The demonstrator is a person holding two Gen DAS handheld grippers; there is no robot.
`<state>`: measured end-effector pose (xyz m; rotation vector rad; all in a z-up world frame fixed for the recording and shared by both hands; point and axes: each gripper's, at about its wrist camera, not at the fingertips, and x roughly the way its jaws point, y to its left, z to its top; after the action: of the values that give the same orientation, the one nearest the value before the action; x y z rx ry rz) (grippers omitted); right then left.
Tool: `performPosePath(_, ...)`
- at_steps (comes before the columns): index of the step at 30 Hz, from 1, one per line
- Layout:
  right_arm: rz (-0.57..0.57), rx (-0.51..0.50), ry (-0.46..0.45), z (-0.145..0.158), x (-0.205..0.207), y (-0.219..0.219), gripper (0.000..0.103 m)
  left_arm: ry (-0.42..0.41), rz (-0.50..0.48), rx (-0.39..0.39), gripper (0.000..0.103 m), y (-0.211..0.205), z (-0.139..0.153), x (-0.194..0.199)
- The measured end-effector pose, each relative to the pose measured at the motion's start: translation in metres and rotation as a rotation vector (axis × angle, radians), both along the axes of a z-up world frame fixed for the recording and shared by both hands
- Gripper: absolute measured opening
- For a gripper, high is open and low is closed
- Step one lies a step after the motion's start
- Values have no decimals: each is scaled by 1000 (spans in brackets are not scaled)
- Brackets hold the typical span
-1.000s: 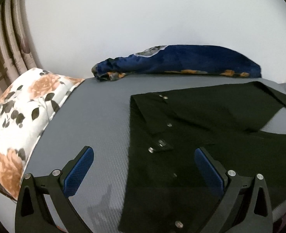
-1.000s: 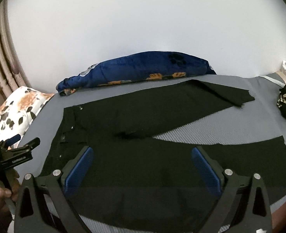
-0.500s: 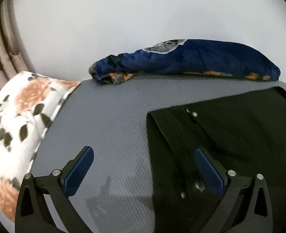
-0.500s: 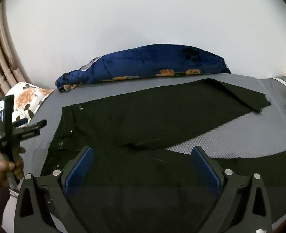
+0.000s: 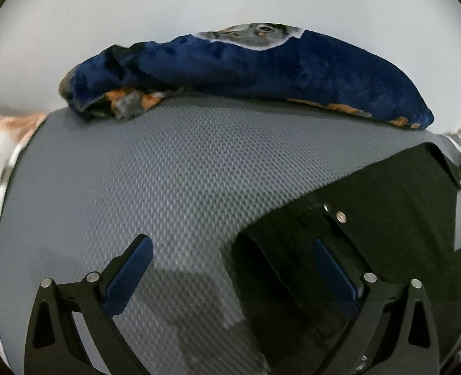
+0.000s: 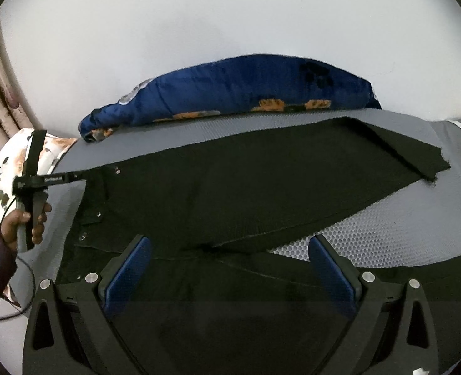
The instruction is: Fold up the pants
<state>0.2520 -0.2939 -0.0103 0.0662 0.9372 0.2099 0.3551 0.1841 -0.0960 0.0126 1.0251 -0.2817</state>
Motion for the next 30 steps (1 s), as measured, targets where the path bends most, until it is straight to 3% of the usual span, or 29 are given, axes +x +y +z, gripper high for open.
performPosePath(3,-4,-1,21,-7,5,-2,101,26,-34,-48,100,0,-7,12)
performPosePath(6,-7,5,32,-10,11,-1,101,82,-68,-43,84,-6,-23,25)
performPosePath(8,-5,0,31,-11,14,1,101,86,-85,-68,80,-9,-27,27)
performPosePath(9,-3,-2,31,-11,16,2,101,75,-99,-91,64,-11,-27,25)
performPosePath(10,1,-5,32,-12,19,3,101,80,-126,-129,36,-13,-27,22)
performPosePath(13,18,45,66,-13,33,5,101,12,-123,-84,21,-28,-20,3)
performPosePath(15,13,102,85,-13,49,0,101,-64,-110,-87,18,-33,-4,-19)
performPosePath(17,0,173,117,-14,71,-9,101,-137,-82,-141,18,-31,17,-45)
performPosePath(21,-52,456,273,-29,127,-30,100,-259,-91,-188,18,-40,47,-100)
performPosePath(27,-131,600,408,-49,183,-36,93,-307,-125,-202,18,-62,58,-162)
performPosePath(30,-192,637,475,-68,195,-40,83,-302,-120,-214,18,-66,59,-172)
